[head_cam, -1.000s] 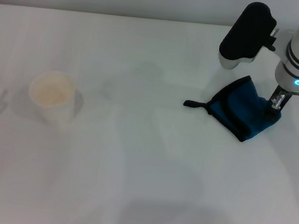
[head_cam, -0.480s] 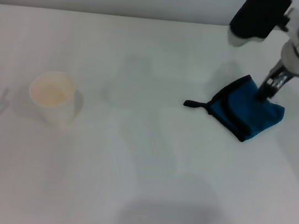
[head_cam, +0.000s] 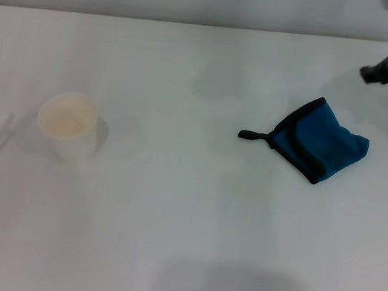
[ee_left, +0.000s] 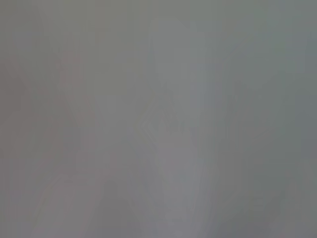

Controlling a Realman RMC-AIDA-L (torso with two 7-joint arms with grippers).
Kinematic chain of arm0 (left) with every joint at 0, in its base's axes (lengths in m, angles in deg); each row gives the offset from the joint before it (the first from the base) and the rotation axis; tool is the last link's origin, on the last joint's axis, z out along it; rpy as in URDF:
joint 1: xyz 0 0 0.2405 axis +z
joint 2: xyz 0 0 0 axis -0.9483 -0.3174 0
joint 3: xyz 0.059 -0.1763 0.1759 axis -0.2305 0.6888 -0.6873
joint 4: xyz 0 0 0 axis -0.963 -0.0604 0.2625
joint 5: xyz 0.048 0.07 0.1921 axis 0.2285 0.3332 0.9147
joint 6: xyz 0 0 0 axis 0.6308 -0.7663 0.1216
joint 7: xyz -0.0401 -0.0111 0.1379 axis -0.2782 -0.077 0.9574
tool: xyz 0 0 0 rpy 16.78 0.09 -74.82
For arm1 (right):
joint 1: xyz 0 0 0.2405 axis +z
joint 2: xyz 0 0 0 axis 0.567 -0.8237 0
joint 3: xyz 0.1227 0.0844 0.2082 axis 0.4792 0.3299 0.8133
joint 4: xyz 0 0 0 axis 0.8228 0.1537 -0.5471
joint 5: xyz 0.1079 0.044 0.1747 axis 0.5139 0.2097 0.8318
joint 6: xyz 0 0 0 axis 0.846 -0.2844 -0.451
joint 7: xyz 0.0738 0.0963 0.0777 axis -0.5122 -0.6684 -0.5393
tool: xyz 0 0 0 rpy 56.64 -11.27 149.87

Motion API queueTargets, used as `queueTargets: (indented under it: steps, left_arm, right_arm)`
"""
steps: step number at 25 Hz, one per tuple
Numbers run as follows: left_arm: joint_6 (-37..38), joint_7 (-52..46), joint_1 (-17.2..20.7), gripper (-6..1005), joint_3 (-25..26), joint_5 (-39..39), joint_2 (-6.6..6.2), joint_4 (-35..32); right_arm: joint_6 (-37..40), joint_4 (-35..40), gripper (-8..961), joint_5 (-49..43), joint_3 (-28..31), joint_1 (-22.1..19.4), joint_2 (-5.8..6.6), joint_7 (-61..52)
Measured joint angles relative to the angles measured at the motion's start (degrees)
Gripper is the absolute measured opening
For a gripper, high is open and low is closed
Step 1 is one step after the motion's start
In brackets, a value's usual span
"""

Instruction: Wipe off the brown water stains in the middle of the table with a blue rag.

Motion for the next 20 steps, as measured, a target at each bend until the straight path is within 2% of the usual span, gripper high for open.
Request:
queueTargets:
  steps: [6, 10, 15, 20]
  left_arm:
    - [0.0, -0.04, -0.22, 877, -0.17, 0.34, -0.05, -0.04]
    - [-0.01, -0.04, -0.23, 877, -0.17, 0.4, -0.06, -0.04]
    - [-0.19, -0.04, -0.08, 877, -0.13, 0.4, -0.06, -0.04]
    - [-0.45, -0.04, -0.16, 878, -0.02, 0.35, -0.06, -0.04]
  right_arm:
    - [11.11, -0.4, 670, 15.95, 2.69, -6.3, 0.27, 7.95]
    - [16.44, -2.0, 668, 31.77, 3.48, -9.68, 0.26, 19.33]
    - [14.48, -9.58, 667, 52.23, 10.01, -10.25, 0.44, 36.39]
    - [9.39, -18.3, 666, 67.08, 18.18, -10.33, 0.38, 52.08]
